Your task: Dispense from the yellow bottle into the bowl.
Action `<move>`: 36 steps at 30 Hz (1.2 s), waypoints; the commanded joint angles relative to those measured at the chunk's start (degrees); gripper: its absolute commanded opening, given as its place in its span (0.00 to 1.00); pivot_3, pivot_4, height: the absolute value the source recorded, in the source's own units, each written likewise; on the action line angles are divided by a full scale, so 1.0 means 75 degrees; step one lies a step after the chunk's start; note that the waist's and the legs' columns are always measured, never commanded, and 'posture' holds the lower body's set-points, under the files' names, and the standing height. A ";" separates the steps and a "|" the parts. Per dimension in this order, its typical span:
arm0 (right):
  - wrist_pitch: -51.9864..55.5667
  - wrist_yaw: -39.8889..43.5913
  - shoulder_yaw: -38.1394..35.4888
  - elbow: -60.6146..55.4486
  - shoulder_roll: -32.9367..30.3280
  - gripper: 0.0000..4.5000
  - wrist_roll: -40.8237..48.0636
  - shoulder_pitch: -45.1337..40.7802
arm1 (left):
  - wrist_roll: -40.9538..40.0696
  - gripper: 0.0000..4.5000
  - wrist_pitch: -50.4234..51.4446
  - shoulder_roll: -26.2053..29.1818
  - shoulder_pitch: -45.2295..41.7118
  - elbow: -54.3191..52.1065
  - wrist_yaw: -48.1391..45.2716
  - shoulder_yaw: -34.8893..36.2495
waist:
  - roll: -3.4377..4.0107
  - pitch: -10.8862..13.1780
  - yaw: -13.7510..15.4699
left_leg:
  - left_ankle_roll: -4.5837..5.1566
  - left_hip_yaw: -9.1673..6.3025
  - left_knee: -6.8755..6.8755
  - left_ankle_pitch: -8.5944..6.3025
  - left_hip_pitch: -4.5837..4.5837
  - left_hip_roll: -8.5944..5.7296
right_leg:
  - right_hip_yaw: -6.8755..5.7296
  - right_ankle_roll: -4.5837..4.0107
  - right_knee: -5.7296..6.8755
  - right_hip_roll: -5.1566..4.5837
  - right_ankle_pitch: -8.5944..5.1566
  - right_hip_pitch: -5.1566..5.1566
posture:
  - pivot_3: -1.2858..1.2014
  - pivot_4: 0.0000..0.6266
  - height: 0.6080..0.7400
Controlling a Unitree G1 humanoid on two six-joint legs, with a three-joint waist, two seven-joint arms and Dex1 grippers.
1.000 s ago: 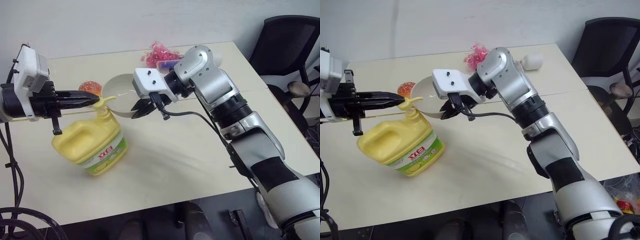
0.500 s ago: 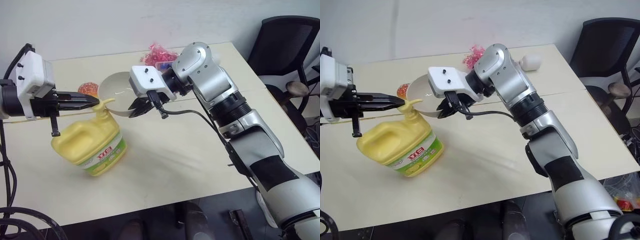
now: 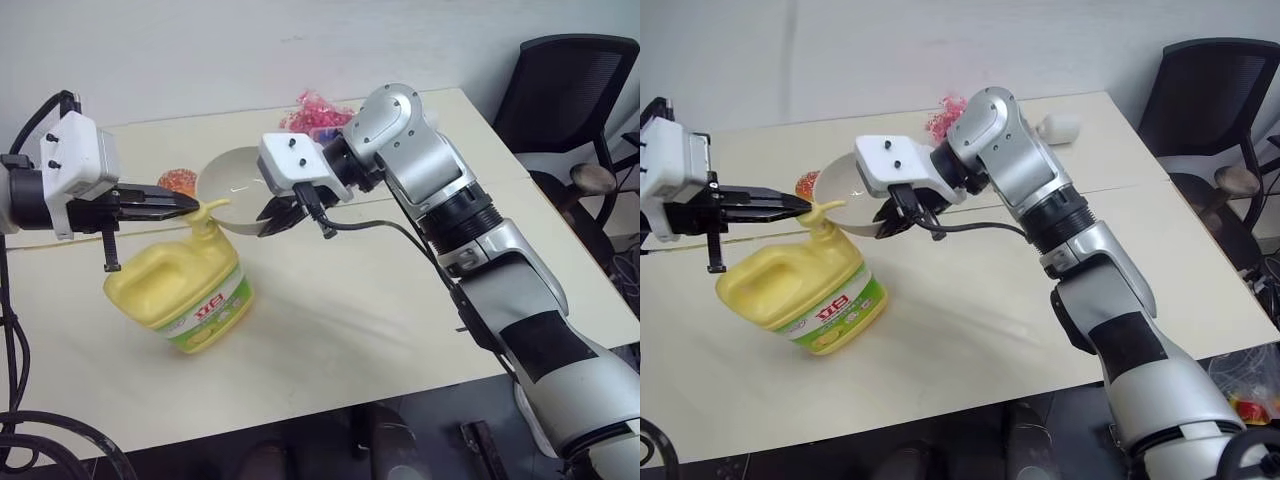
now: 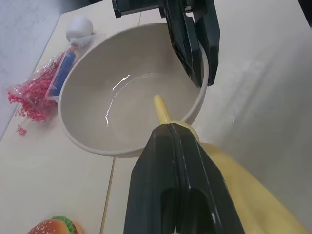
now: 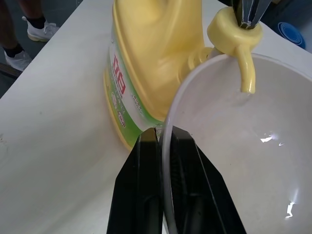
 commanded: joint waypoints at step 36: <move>-0.0033 -0.0619 -0.0542 -0.2830 -0.2299 0.00 0.0169 0.3634 | -0.2200 0.96 0.5088 0.1435 0.0666 -0.1051 -0.1126 0.3933 | -0.0081 0.0027 0.0044 | -0.0005 -0.0028 -0.0019 0.0002 -0.0063 0.0003 | -0.0033 -0.0012 -0.0038 0.0003 -0.0011 -0.0037 | 0.52 0.24 1.00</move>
